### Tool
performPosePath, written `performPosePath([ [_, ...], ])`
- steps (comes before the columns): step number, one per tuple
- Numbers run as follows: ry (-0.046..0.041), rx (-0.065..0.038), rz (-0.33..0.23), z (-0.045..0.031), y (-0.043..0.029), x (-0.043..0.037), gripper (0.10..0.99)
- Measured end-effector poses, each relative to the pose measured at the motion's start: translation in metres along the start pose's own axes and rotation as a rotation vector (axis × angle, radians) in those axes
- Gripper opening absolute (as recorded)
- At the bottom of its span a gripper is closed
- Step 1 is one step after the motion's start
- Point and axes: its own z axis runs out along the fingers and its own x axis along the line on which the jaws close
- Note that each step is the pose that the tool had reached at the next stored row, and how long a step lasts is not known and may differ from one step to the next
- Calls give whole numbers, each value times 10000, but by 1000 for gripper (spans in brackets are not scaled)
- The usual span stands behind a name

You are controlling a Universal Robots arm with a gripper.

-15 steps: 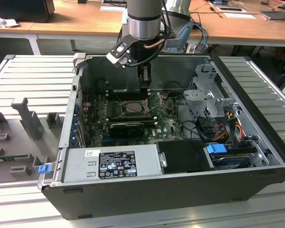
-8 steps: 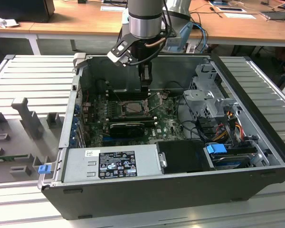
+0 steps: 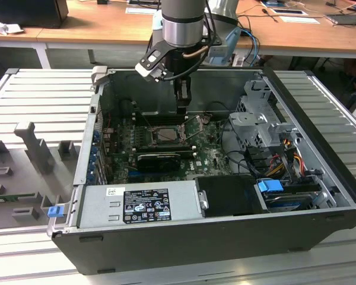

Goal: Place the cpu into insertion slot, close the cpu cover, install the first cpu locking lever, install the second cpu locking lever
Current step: 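Close the cpu cover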

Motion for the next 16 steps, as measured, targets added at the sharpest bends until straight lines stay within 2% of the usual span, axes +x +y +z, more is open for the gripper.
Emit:
performPosePath([
  [10,0,13,0,9,181,5,106],
  [12,-1,14,-1,12,228,6,106],
  [13,-1,14,-1,16,282,8,106],
  [16,-1,14,-1,24,354,9,106],
])
